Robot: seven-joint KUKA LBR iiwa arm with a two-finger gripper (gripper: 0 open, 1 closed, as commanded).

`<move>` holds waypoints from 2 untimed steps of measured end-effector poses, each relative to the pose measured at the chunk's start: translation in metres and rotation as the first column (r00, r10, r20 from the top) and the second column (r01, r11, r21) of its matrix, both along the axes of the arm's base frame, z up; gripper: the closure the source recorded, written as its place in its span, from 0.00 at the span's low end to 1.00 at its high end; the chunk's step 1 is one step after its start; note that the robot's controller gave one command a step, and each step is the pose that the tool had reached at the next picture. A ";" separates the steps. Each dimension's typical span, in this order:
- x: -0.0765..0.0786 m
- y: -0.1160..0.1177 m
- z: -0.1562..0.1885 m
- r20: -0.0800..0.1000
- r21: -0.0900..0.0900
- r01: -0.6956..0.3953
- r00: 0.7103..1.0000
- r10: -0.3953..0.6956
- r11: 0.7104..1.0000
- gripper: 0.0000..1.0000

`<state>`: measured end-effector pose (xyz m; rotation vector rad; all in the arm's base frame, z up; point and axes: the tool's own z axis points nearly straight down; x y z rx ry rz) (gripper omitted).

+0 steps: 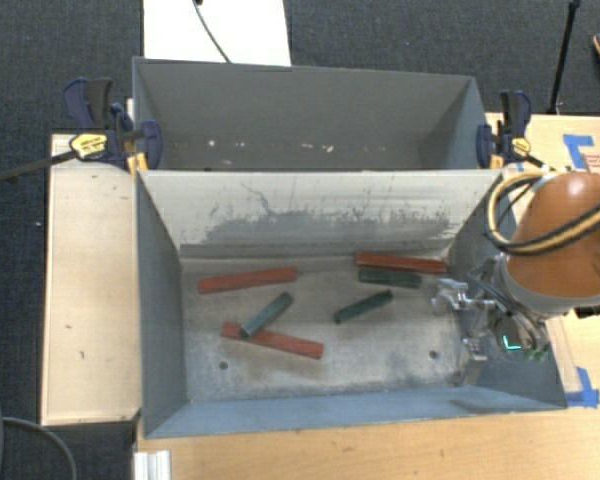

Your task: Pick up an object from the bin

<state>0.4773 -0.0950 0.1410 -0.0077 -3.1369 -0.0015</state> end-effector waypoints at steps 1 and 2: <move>0.089 0.041 -0.066 0.010 0.001 -0.048 0.999 0.048 0.999 0.00; 0.113 0.097 -0.070 0.011 0.003 -0.045 0.999 0.045 0.999 0.00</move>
Offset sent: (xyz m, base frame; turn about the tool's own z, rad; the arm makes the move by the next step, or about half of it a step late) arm 0.0867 0.0375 -0.0634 -0.0427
